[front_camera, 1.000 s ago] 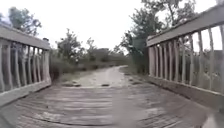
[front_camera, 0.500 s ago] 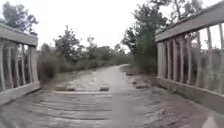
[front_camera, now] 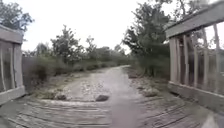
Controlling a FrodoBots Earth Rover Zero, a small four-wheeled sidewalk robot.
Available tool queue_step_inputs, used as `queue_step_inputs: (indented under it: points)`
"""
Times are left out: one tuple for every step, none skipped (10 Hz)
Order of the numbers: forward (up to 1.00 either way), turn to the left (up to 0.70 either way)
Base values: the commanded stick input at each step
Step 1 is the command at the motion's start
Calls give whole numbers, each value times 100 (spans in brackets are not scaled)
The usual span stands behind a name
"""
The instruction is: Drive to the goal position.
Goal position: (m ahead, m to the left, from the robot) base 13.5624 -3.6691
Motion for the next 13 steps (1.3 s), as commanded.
queue_step_inputs:
  points:
    - [85, 34]
    - [85, 20]
    - [85, 0]
    - [85, 0]
    - [85, 0]
    - [85, 0]
    - [85, 0]
    - [85, 0]
    - [85, 6]
    - [85, 24]
    - [85, 26]
    - [85, 0]
    - [85, 0]
